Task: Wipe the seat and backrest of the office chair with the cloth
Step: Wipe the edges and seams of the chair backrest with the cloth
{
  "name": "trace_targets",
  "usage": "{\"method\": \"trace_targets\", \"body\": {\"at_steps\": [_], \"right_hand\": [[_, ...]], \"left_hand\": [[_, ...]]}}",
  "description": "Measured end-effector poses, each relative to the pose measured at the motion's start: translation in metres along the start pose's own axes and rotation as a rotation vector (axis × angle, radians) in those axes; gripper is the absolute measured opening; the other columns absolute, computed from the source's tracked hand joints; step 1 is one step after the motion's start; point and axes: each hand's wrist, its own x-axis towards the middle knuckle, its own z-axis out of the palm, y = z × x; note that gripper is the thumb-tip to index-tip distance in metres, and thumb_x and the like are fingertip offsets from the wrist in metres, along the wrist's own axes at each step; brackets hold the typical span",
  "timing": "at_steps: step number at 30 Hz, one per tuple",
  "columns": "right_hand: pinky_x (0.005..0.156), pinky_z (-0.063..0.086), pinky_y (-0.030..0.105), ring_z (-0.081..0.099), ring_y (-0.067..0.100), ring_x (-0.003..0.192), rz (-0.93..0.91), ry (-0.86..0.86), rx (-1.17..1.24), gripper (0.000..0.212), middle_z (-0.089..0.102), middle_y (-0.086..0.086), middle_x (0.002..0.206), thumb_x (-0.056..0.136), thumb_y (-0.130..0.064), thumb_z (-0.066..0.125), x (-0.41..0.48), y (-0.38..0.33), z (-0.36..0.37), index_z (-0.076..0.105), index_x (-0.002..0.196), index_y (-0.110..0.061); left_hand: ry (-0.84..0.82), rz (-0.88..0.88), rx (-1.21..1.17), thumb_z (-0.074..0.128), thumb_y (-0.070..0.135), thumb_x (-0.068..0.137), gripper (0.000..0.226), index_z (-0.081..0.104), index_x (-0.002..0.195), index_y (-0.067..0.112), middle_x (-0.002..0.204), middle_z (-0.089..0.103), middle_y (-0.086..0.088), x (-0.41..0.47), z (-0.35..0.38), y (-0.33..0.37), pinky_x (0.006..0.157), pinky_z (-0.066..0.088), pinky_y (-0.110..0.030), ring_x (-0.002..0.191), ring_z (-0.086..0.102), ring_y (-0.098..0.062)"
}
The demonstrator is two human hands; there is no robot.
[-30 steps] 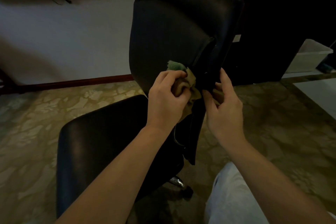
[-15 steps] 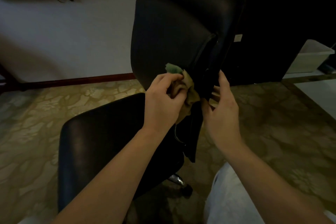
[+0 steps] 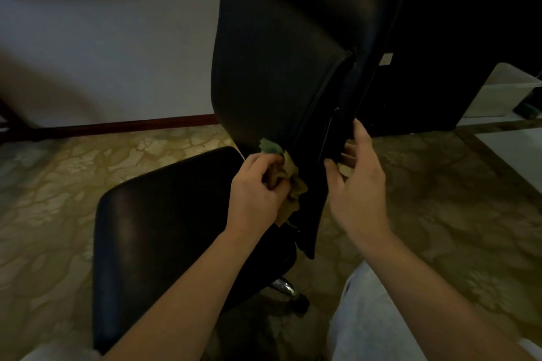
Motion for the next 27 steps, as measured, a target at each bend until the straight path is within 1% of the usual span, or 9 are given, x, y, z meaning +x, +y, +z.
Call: {"method": "trace_targets", "body": {"at_steps": [4, 8, 12, 15, 18, 20, 24, 26, 27], "right_hand": [[0.097, 0.054, 0.037, 0.057, 0.009, 0.116, 0.034, -0.047, -0.051, 0.069, 0.058, -0.003, 0.127, 0.097, -0.014, 0.061, 0.001, 0.0, 0.0, 0.027, 0.154, -0.032], [0.095, 0.055, 0.03, 0.057, 0.005, 0.114, 0.053, -0.065, -0.039, 0.064, 0.058, -0.003, 0.128, 0.097, -0.011, 0.062, 0.003, 0.0, -0.001, 0.033, 0.151, -0.028], [0.096, 0.054, 0.031, 0.057, 0.007, 0.114, 0.059, -0.071, -0.056, 0.069, 0.057, -0.001, 0.13, 0.095, -0.01, 0.065, 0.001, 0.001, 0.0, 0.03, 0.151, -0.029], [0.094, 0.053, 0.028, 0.056, 0.005, 0.113, 0.06, -0.062, -0.053, 0.069, 0.055, -0.003, 0.129, 0.096, -0.012, 0.065, -0.001, 0.004, 0.001, 0.029, 0.152, -0.032], [0.091, 0.051, 0.019, 0.056, 0.004, 0.112, 0.05, -0.064, -0.044, 0.069, 0.055, -0.004, 0.129, 0.097, -0.012, 0.063, -0.002, 0.007, 0.001, 0.029, 0.152, -0.031], [0.087, 0.049, 0.014, 0.056, 0.003, 0.111, 0.051, -0.067, -0.047, 0.067, 0.055, -0.004, 0.127, 0.097, -0.013, 0.063, -0.003, 0.008, 0.001, 0.03, 0.152, -0.031], [0.088, 0.053, 0.02, 0.058, 0.003, 0.11, 0.05, -0.065, -0.038, 0.065, 0.058, -0.003, 0.125, 0.096, -0.013, 0.064, 0.0, 0.01, -0.001, 0.033, 0.149, -0.033], [0.086, 0.051, 0.014, 0.059, 0.001, 0.108, 0.051, -0.063, -0.023, 0.06, 0.059, -0.003, 0.123, 0.095, -0.012, 0.065, 0.002, 0.01, -0.002, 0.038, 0.146, -0.031], [0.086, 0.051, 0.013, 0.059, 0.0, 0.107, 0.052, -0.062, -0.014, 0.058, 0.06, -0.003, 0.122, 0.095, -0.012, 0.065, 0.004, 0.01, -0.002, 0.04, 0.145, -0.03]], "left_hand": [[0.026, -0.038, -0.006, 0.076, 0.007, 0.084, 0.032, 0.07, 0.114, 0.018, 0.114, 0.062, 0.009, -0.012, -0.003, -0.012, 0.091, 0.05, -0.013, 0.104, 0.061, -0.001], [0.081, 0.018, -0.015, 0.077, 0.009, 0.084, 0.03, 0.07, 0.112, 0.018, 0.112, 0.063, 0.008, -0.006, -0.009, -0.004, 0.09, 0.048, -0.012, 0.103, 0.061, -0.002], [0.105, 0.103, -0.02, 0.077, 0.011, 0.085, 0.031, 0.069, 0.114, 0.019, 0.112, 0.064, 0.006, 0.014, -0.013, 0.013, 0.09, 0.046, -0.01, 0.103, 0.06, -0.001], [0.073, 0.123, -0.034, 0.077, 0.014, 0.086, 0.03, 0.07, 0.115, 0.017, 0.114, 0.062, 0.007, 0.027, -0.01, 0.023, 0.09, 0.047, -0.011, 0.103, 0.06, -0.001], [0.067, 0.129, -0.052, 0.077, 0.015, 0.086, 0.03, 0.07, 0.115, 0.017, 0.114, 0.062, 0.007, 0.029, -0.005, 0.022, 0.091, 0.048, -0.011, 0.104, 0.06, 0.0], [0.076, 0.126, -0.06, 0.077, 0.013, 0.086, 0.031, 0.069, 0.116, 0.018, 0.114, 0.061, 0.007, 0.027, -0.002, 0.018, 0.091, 0.048, -0.01, 0.105, 0.059, 0.001], [0.085, 0.074, -0.08, 0.077, 0.012, 0.086, 0.032, 0.069, 0.117, 0.016, 0.117, 0.062, 0.004, 0.02, 0.003, 0.007, 0.092, 0.05, -0.013, 0.106, 0.061, -0.003], [0.045, 0.031, -0.074, 0.077, 0.013, 0.087, 0.032, 0.069, 0.119, 0.016, 0.118, 0.061, 0.006, 0.014, 0.004, -0.001, 0.093, 0.052, -0.018, 0.107, 0.061, -0.004], [0.018, 0.001, -0.07, 0.076, 0.013, 0.087, 0.033, 0.069, 0.119, 0.017, 0.119, 0.06, 0.008, 0.012, 0.003, -0.005, 0.094, 0.053, -0.019, 0.107, 0.061, -0.004]]}}
